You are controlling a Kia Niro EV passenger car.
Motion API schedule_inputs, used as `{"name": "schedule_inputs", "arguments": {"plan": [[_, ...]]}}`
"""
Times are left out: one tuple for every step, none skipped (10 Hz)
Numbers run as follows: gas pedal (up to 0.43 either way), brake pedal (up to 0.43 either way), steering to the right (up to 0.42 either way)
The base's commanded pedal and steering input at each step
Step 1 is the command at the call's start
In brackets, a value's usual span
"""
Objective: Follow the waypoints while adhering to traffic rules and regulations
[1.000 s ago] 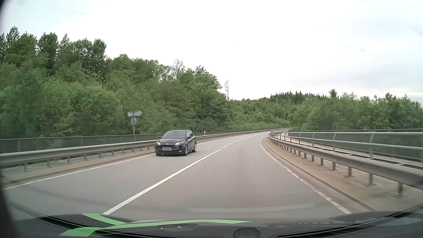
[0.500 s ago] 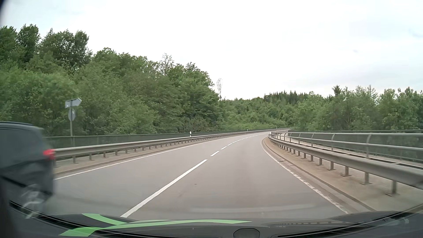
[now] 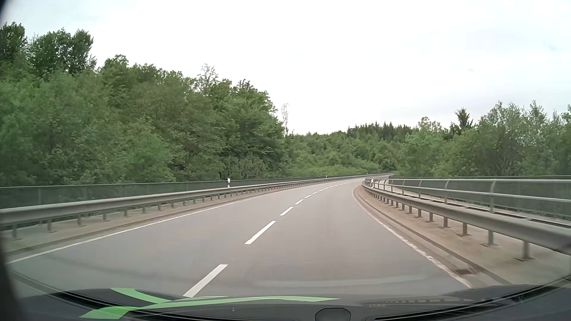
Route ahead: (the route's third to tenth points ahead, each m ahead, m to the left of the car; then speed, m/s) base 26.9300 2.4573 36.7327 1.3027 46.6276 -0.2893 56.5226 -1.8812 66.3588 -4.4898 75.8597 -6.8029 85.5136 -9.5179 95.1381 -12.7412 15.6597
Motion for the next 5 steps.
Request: {"name": "schedule_inputs", "arguments": {"plan": [[0.020, 0.000, 0.017], [0.020, 0.000, 0.017], [0.020, 0.000, 0.017], [0.020, 0.000, 0.017], [0.020, 0.000, 0.017]]}}
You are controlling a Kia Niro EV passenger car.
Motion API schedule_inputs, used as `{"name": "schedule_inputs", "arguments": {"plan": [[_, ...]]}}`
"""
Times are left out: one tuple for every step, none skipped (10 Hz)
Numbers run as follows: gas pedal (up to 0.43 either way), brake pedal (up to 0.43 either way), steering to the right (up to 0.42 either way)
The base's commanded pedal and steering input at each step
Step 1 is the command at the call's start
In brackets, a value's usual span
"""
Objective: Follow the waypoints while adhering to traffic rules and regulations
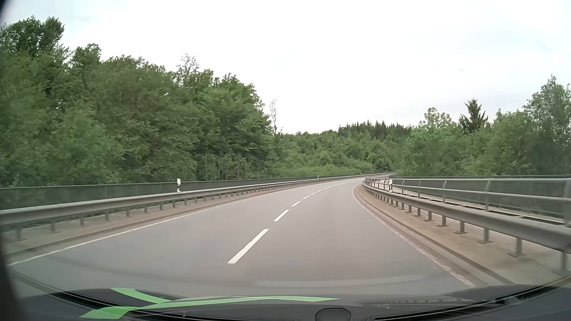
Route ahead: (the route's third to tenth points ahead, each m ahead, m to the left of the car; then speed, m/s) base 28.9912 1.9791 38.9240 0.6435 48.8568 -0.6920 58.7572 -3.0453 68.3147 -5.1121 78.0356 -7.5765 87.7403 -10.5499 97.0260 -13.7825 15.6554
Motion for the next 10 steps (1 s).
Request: {"name": "schedule_inputs", "arguments": {"plan": [[0.020, 0.000, 0.017], [0.020, 0.000, 0.017], [0.020, 0.000, 0.017], [0.020, 0.000, 0.017], [0.020, 0.000, 0.017], [0.020, 0.000, 0.017], [0.020, 0.000, 0.017], [0.020, 0.000, 0.017], [0.020, 0.000, 0.017], [0.020, 0.000, 0.016]]}}
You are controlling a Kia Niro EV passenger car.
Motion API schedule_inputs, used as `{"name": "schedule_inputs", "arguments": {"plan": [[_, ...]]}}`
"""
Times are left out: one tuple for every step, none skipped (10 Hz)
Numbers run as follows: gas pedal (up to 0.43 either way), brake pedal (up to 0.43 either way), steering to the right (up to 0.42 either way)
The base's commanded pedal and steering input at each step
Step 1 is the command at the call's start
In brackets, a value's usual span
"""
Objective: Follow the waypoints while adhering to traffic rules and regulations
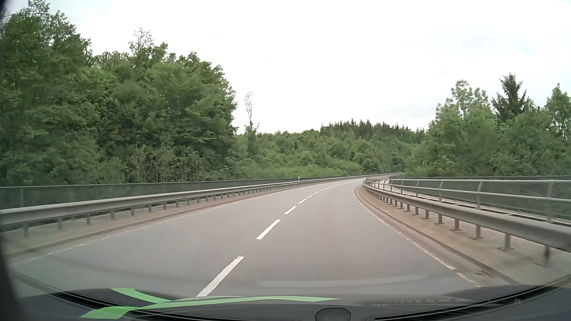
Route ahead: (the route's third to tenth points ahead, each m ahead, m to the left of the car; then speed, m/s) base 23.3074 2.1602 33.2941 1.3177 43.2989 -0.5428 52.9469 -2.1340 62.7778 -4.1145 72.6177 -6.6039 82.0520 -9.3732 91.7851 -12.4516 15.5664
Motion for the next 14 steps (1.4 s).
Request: {"name": "schedule_inputs", "arguments": {"plan": [[0.020, 0.000, 0.017], [0.020, 0.000, 0.017], [0.020, 0.000, 0.017], [0.020, 0.000, 0.017], [0.020, 0.000, 0.018], [0.008, 0.000, 0.018], [0.008, 0.000, 0.019], [0.008, 0.000, 0.019], [0.008, 0.000, 0.019], [0.008, 0.000, 0.018], [0.008, 0.000, 0.018], [0.008, 0.000, 0.019], [0.008, 0.000, 0.018], [0.008, 0.000, 0.018]]}}
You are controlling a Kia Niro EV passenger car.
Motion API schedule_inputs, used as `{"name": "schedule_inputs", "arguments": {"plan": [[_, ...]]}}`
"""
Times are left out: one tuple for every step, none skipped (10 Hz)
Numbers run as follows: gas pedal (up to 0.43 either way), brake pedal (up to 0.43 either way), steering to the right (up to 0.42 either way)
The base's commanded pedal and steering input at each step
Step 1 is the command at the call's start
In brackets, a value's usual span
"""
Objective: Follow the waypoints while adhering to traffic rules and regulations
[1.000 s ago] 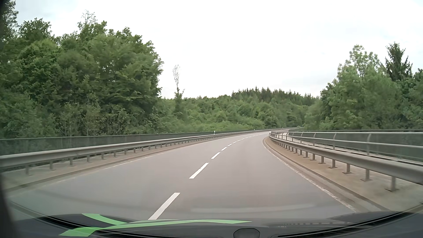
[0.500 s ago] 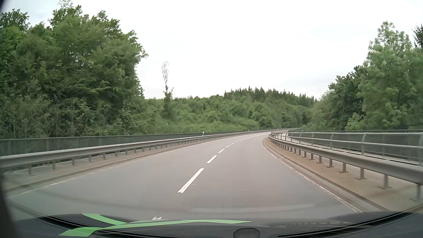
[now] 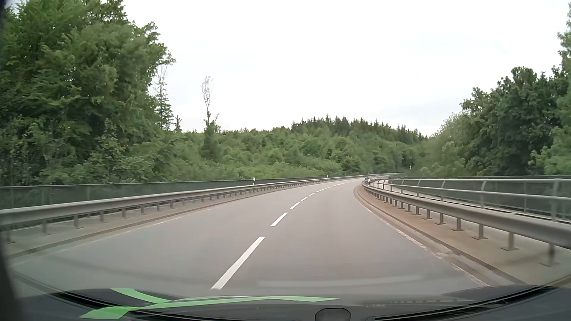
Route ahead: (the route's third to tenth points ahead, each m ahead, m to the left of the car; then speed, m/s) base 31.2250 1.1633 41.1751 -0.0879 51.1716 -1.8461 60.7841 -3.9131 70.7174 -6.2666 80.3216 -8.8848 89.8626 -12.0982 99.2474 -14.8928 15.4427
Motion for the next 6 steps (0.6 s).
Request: {"name": "schedule_inputs", "arguments": {"plan": [[0.008, 0.000, 0.018], [0.008, 0.000, 0.018], [0.008, 0.000, 0.018], [0.008, 0.000, 0.018], [0.008, 0.000, 0.018], [0.008, 0.000, 0.018]]}}
